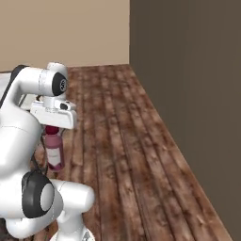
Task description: There is a wine glass and glass cup on the dining counter. Place the wine bottle next to the wine glass and the juice bottle next to the glass cup.
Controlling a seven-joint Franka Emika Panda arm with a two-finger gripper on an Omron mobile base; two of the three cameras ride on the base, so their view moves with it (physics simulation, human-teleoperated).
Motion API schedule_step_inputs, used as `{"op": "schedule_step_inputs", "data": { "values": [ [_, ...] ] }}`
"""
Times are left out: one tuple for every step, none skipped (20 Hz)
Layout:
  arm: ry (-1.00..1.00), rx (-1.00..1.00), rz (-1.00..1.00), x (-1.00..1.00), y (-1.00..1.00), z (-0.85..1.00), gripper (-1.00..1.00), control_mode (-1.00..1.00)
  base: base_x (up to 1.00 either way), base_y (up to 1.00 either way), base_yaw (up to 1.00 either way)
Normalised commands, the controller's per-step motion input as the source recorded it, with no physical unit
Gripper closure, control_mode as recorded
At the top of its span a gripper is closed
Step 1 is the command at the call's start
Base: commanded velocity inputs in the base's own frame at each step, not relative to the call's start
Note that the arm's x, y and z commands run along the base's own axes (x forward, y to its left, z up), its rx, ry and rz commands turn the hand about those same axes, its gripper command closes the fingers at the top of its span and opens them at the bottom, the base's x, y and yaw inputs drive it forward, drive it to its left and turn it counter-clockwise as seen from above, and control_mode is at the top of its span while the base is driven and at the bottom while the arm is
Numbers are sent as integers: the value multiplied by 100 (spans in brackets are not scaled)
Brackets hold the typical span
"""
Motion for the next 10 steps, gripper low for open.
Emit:
{"op": "schedule_step_inputs", "data": {
  "values": [
    [0, 0, 0, 0, 0, 0, 100, 100, 77, -4, 22],
    [0, 0, 0, 0, 0, 0, 100, 100, 77, -4, 23],
    [0, 0, 0, 0, 0, 0, 100, 100, 77, -4, 23],
    [0, 0, 0, 0, 0, 0, 100, 100, 77, -4, 23],
    [0, 0, 0, 0, 0, 0, 100, 100, 76, -4, 25],
    [0, 0, 0, 0, 0, 0, 100, 100, 75, -4, 27],
    [0, 0, 0, 0, 0, 0, 100, 100, 74, -4, 29],
    [0, 0, 0, 0, 0, 0, 100, 100, 73, -4, 31],
    [0, 0, 0, 0, 0, 0, 100, 100, 71, -3, 33],
    [0, 0, 0, 0, 0, 0, 100, 100, 70, -6, 34]
  ]
}}
